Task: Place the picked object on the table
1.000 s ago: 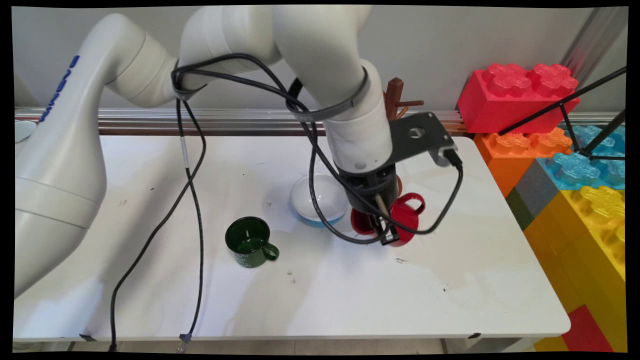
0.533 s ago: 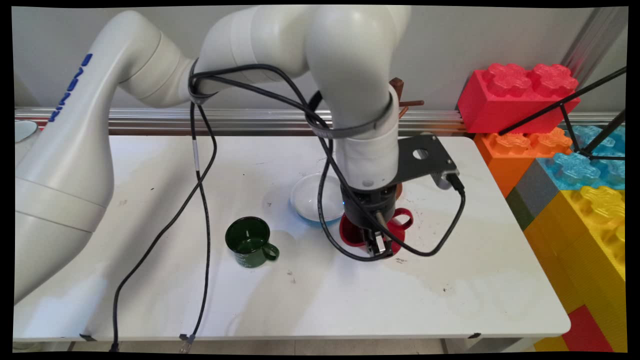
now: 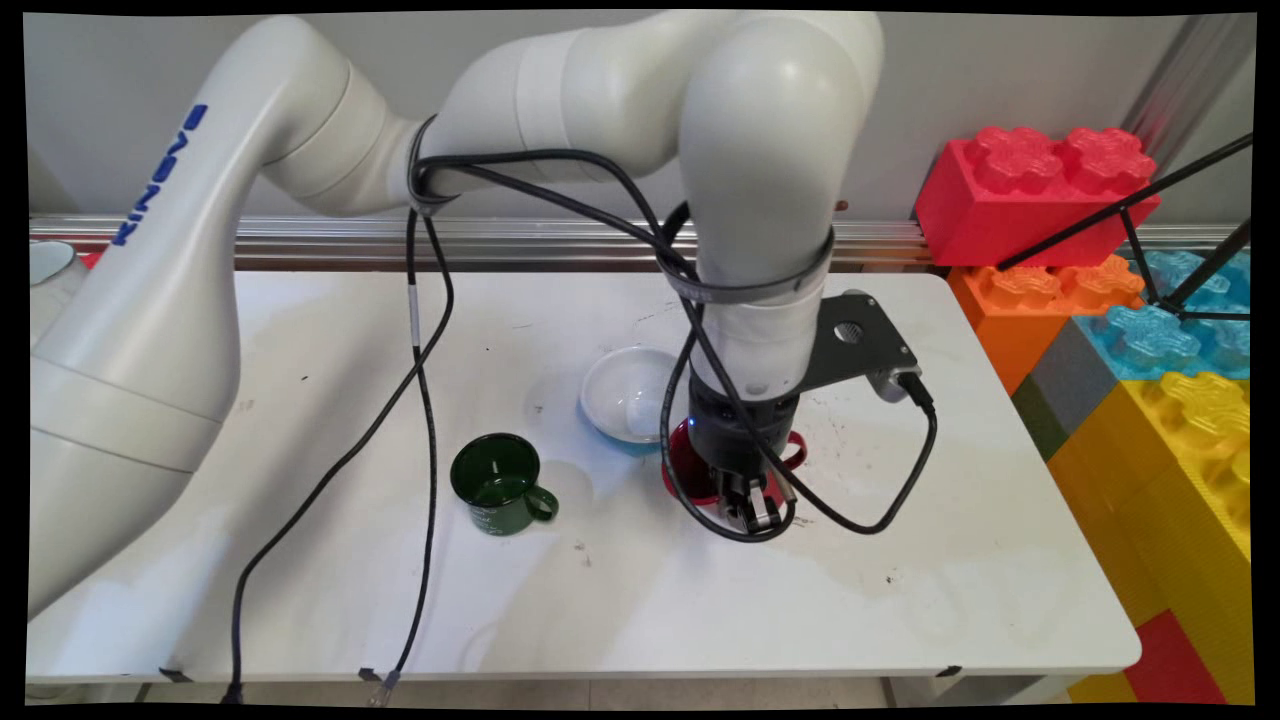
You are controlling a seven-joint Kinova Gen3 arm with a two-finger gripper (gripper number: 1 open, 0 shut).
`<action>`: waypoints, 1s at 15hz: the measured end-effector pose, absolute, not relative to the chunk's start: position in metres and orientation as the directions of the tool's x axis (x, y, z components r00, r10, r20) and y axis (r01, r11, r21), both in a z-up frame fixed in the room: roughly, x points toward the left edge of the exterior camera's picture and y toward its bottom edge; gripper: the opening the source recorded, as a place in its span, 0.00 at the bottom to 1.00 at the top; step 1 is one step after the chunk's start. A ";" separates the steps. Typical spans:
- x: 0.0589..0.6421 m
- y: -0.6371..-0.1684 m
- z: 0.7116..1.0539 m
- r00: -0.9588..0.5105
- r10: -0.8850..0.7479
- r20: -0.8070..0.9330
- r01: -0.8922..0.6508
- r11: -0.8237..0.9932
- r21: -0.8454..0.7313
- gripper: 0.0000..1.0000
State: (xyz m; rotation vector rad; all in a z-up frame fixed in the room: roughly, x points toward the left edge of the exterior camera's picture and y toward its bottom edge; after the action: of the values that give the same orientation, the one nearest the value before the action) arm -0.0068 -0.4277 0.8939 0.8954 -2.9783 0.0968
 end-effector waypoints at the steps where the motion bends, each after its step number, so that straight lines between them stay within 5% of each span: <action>1: -0.008 -0.428 0.893 -0.829 -0.559 0.036 -0.560 0.827 -0.055 0.00; 15: -0.027 -0.432 0.867 -0.739 -0.666 -0.099 -0.662 0.746 -0.074 0.00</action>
State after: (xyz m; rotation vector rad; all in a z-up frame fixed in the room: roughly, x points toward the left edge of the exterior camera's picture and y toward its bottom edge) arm -0.0265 -0.4323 0.8672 1.1628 -3.0461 0.0549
